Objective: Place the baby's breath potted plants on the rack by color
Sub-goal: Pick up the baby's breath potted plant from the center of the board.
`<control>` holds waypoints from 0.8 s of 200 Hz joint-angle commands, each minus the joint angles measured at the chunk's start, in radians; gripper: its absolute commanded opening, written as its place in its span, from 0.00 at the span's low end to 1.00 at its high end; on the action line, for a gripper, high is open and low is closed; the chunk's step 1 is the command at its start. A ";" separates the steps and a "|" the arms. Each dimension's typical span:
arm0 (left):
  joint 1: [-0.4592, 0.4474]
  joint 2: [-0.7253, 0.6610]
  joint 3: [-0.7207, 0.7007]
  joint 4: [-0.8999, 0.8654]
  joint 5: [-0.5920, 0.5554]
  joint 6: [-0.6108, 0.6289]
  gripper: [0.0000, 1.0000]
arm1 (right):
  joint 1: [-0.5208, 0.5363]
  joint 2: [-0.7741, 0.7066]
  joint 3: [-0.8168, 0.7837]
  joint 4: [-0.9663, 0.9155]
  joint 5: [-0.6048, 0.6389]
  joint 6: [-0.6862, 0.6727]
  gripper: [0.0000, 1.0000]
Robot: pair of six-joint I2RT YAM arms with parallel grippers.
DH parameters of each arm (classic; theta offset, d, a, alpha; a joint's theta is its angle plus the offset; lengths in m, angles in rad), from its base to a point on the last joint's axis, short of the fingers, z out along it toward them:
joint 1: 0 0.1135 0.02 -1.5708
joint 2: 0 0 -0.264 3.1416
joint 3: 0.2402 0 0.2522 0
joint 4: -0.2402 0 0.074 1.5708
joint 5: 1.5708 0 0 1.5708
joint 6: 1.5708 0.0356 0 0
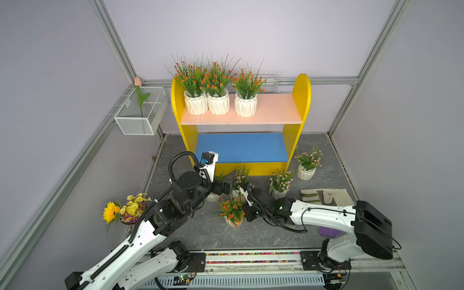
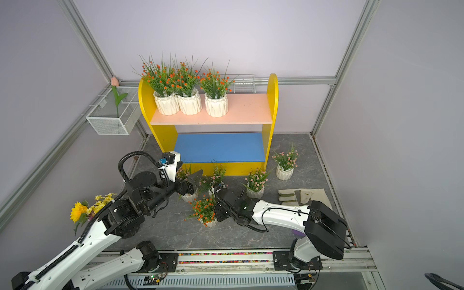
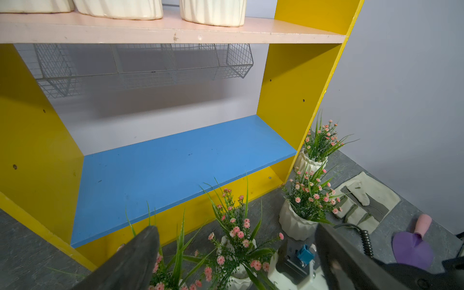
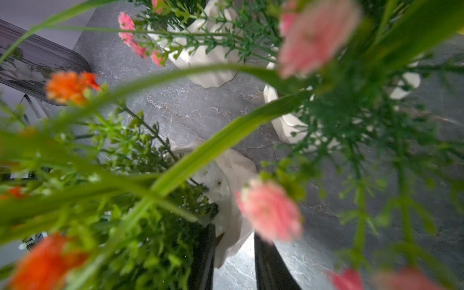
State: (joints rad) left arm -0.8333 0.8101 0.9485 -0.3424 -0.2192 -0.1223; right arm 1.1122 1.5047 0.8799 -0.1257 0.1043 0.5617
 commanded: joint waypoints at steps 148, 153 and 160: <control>-0.001 -0.048 -0.031 -0.027 -0.029 -0.016 1.00 | 0.028 0.145 0.080 -0.011 -0.004 0.053 0.22; -0.001 -0.049 -0.031 -0.027 -0.029 -0.016 1.00 | 0.028 0.149 0.079 -0.012 -0.002 0.055 0.22; 0.000 -0.050 -0.031 -0.026 -0.029 -0.017 1.00 | 0.028 0.152 0.078 -0.012 0.000 0.058 0.22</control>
State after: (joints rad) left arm -0.8333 0.7750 0.9268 -0.3573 -0.2390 -0.1230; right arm 1.1343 1.6184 0.9558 -0.1146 0.1116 0.5808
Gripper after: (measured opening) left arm 0.996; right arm 0.222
